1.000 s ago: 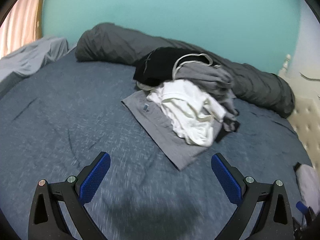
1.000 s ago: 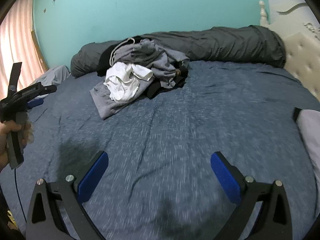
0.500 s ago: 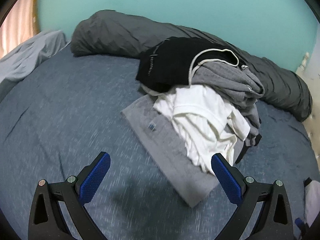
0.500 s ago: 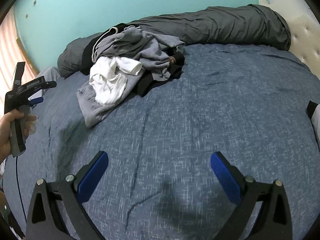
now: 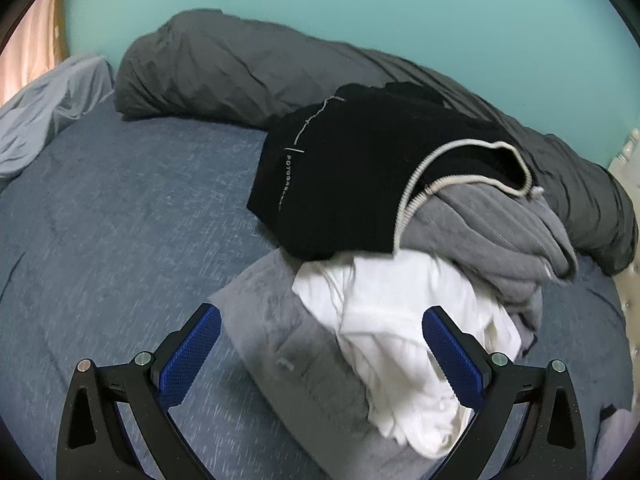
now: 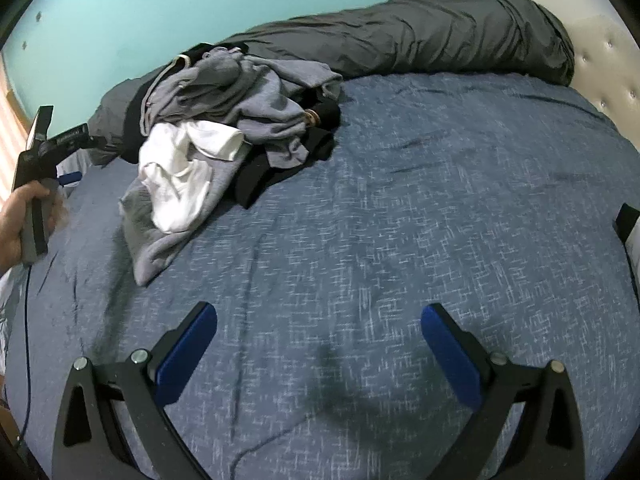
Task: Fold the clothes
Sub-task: 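Move the left tool to the black sweatshirt and close on its hem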
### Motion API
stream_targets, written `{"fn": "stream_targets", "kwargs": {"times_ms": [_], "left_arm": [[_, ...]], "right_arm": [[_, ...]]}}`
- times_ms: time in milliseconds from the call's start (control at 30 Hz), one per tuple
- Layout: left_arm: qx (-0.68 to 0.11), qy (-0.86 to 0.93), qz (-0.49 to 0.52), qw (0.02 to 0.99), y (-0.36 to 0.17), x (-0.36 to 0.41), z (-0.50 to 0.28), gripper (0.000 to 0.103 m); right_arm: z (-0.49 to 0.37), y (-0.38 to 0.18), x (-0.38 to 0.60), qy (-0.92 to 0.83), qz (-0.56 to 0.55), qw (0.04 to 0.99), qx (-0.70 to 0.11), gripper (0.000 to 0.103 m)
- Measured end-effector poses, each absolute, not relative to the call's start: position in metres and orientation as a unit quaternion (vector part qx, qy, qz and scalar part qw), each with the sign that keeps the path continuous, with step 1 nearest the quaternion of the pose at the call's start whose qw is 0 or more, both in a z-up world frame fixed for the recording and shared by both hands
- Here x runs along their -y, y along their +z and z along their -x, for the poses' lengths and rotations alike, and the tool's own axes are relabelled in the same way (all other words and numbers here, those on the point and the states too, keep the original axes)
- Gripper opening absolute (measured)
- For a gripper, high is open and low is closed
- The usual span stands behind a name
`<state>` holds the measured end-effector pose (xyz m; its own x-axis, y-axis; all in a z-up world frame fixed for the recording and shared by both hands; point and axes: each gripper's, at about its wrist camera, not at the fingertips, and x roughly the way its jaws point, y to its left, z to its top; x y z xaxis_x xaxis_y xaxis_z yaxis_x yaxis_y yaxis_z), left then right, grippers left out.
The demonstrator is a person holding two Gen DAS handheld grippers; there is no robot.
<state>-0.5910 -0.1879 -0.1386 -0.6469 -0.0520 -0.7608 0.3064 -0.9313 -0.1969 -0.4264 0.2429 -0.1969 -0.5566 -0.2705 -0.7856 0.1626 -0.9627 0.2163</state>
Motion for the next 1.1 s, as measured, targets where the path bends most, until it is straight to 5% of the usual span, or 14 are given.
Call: {"fn": "stream_targets", "kwargs": {"times_ms": [167, 500, 600, 667, 767, 1100], "left_arm": [[-0.162, -0.89, -0.415, 0.096, -0.149, 0.196, 0.622, 0.084], [-0.179, -0.888, -0.415, 0.083, -0.171, 0.199, 0.669, 0.08], [-0.174, -0.888, -0.421, 0.068, -0.174, 0.196, 0.681, 0.064], [-0.167, -0.888, -0.425, 0.06, -0.174, 0.192, 0.684, 0.038], [-0.151, -0.891, -0.425, 0.054, -0.171, 0.186, 0.684, 0.015], [-0.142, -0.9, -0.411, 0.038, -0.153, 0.192, 0.653, 0.009]], "right_arm": [[0.443, -0.203, -0.24, -0.879, -0.456, 0.121, 0.062, 0.103], [0.459, -0.219, -0.232, -0.872, -0.468, 0.126, 0.068, 0.103], [0.461, -0.222, -0.232, -0.872, -0.468, 0.126, 0.067, 0.103], [0.462, -0.224, -0.234, -0.872, -0.469, 0.124, 0.067, 0.103], [0.461, -0.227, -0.234, -0.87, -0.473, 0.122, 0.07, 0.103], [0.445, -0.216, -0.229, -0.873, -0.466, 0.127, 0.068, 0.103]]}}
